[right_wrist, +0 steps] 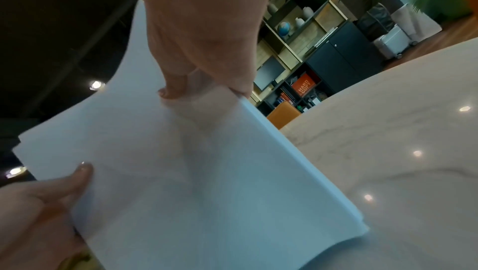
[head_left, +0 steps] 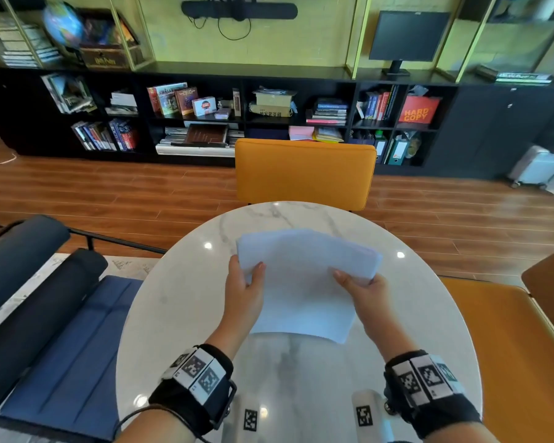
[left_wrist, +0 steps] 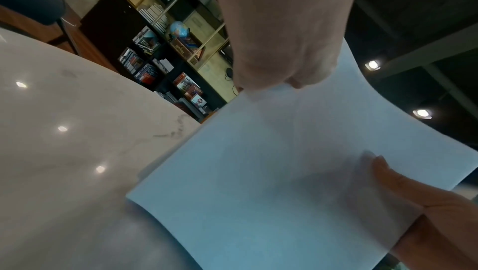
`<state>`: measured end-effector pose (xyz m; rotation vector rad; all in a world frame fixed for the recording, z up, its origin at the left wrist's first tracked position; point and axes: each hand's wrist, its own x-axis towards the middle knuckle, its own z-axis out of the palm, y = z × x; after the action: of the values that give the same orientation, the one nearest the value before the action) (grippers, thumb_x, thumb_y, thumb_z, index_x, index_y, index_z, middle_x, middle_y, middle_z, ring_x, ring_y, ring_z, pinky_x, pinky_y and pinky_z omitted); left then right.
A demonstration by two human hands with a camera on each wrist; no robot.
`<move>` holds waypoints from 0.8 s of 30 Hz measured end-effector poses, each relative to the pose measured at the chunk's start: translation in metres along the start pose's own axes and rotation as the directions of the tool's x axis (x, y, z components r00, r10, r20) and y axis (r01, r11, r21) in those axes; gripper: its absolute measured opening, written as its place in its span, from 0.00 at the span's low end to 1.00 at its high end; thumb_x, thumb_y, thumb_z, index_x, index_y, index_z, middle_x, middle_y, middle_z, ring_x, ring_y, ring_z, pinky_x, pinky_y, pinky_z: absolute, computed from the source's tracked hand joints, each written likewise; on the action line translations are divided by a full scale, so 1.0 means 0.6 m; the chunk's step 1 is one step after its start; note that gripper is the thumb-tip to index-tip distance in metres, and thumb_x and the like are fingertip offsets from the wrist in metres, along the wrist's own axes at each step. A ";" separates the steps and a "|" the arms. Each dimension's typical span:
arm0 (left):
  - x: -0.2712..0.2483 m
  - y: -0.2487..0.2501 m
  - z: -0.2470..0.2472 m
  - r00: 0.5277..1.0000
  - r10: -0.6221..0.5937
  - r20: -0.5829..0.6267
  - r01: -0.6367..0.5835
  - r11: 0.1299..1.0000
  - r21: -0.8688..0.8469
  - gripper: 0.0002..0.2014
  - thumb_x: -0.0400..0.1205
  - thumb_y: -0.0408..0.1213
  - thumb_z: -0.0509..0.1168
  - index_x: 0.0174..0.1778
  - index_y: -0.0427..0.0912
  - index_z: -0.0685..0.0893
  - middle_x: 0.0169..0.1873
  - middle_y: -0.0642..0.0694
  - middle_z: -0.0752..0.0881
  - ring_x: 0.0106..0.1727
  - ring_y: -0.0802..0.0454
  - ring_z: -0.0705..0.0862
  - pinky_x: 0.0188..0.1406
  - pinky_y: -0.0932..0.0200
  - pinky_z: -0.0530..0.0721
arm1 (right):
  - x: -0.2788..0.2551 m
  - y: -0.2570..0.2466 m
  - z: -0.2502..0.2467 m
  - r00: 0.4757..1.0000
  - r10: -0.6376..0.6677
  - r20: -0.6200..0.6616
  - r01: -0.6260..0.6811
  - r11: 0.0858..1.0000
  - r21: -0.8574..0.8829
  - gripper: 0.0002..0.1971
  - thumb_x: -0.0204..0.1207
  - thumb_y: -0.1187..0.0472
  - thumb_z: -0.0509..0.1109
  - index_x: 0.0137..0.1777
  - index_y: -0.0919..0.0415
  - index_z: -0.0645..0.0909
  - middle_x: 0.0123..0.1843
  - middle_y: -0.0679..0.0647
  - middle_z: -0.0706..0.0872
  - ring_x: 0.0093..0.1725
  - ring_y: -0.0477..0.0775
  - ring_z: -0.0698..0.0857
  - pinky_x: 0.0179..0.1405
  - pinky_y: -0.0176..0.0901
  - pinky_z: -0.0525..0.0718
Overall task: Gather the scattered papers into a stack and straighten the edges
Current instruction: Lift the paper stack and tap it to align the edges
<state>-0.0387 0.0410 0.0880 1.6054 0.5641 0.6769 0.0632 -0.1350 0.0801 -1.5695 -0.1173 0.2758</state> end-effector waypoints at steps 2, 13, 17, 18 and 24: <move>0.004 0.016 -0.004 0.999 0.048 -0.018 -0.049 0.998 -0.026 0.10 0.84 0.37 0.62 0.61 0.47 0.73 0.56 0.46 0.84 0.59 0.51 0.84 0.60 0.52 0.83 | 0.003 -0.018 -0.006 1.000 -0.030 0.007 0.030 0.999 0.029 0.08 0.65 0.59 0.81 0.44 0.59 0.89 0.44 0.57 0.94 0.47 0.60 0.92 0.49 0.58 0.89; 0.004 0.000 0.000 0.997 0.026 0.076 -0.022 0.998 -0.055 0.09 0.85 0.36 0.60 0.52 0.57 0.73 0.50 0.54 0.83 0.52 0.59 0.85 0.41 0.71 0.82 | 0.009 -0.001 -0.009 0.999 0.018 -0.044 -0.017 1.000 0.014 0.09 0.65 0.60 0.81 0.44 0.60 0.89 0.43 0.58 0.93 0.46 0.61 0.92 0.48 0.58 0.90; 0.007 0.002 -0.004 0.998 -0.001 0.058 0.010 0.987 -0.163 0.11 0.83 0.37 0.64 0.60 0.48 0.72 0.53 0.52 0.83 0.52 0.59 0.85 0.47 0.66 0.85 | 0.006 -0.014 -0.020 0.998 -0.049 0.043 0.047 0.998 0.050 0.20 0.63 0.60 0.83 0.56 0.56 0.86 0.49 0.54 0.93 0.47 0.52 0.92 0.45 0.48 0.89; 0.006 -0.004 -0.003 0.997 -0.027 0.070 0.038 0.987 -0.158 0.14 0.83 0.38 0.64 0.64 0.46 0.71 0.54 0.51 0.83 0.54 0.57 0.85 0.47 0.66 0.84 | 0.004 -0.008 -0.019 0.998 -0.033 0.060 0.030 0.998 0.046 0.22 0.63 0.61 0.83 0.58 0.54 0.84 0.51 0.53 0.92 0.48 0.52 0.91 0.46 0.48 0.89; -0.002 -0.023 0.002 0.998 0.003 0.061 0.003 0.996 -0.092 0.04 0.86 0.38 0.58 0.54 0.52 0.73 0.52 0.46 0.84 0.53 0.53 0.86 0.44 0.65 0.84 | 0.010 0.006 -0.012 0.999 0.025 -0.035 -0.023 0.999 0.042 0.10 0.65 0.62 0.81 0.45 0.58 0.87 0.42 0.54 0.94 0.44 0.57 0.92 0.44 0.53 0.89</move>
<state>-0.0381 0.0412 0.0739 1.5345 0.4816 0.6428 0.0703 -0.1409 0.0757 -1.5340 -0.0649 0.2675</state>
